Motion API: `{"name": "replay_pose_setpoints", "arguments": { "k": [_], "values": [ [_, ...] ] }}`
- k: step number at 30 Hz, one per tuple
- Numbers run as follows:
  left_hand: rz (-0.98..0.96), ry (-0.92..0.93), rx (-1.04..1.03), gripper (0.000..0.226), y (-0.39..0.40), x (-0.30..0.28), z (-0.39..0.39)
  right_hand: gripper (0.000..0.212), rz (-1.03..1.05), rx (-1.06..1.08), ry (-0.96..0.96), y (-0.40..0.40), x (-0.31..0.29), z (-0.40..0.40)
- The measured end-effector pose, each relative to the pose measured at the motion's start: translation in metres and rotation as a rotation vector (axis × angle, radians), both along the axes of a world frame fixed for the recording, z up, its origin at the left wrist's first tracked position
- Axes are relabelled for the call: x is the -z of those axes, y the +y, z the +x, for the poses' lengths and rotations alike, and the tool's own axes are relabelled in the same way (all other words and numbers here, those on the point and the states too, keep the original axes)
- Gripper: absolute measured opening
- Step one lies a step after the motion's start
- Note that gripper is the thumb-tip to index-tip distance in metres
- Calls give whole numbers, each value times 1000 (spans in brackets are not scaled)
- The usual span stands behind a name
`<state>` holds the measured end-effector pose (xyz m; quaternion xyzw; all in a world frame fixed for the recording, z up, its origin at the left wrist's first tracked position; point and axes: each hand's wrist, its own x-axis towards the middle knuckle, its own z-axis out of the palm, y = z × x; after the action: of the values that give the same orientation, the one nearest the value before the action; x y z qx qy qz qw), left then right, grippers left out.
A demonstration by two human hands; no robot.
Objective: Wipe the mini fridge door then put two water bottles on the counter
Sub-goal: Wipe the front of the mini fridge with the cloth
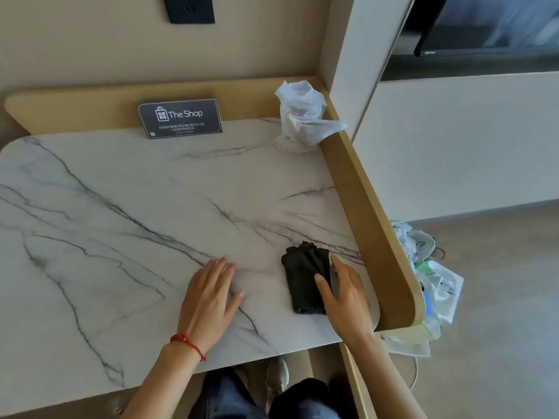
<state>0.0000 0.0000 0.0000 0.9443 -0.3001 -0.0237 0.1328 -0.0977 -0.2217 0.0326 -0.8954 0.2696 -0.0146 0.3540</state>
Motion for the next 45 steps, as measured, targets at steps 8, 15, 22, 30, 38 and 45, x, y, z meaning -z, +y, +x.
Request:
{"name": "replay_pose_setpoints", "arguments": {
  "k": [8, 15, 22, 30, 38, 45],
  "values": [
    [29, 7, 31, 60, -12, 15, -1, 63, 66, 78, 16, 6, 6, 12],
    [45, 19, 20, 57, -10, 16, -4, 64, 141, 176, 25, 15, 11, 23],
    [13, 49, -15, 53, -4, 15, -10, 52, 205, 167, 40, 7, 11, 28],
    [11, 24, -92, 55, 11, 12, -19, 56, 249, 156, -19, 7, 6, 25],
    [-8, 3, -115, 57, 45, 7, -32, 55, 320, 187, -144, 32, -7, 11],
    [1, -36, -89, 62, 111, 0, -53, 52, 415, 211, -226, 95, -14, -24]
  ]
}}
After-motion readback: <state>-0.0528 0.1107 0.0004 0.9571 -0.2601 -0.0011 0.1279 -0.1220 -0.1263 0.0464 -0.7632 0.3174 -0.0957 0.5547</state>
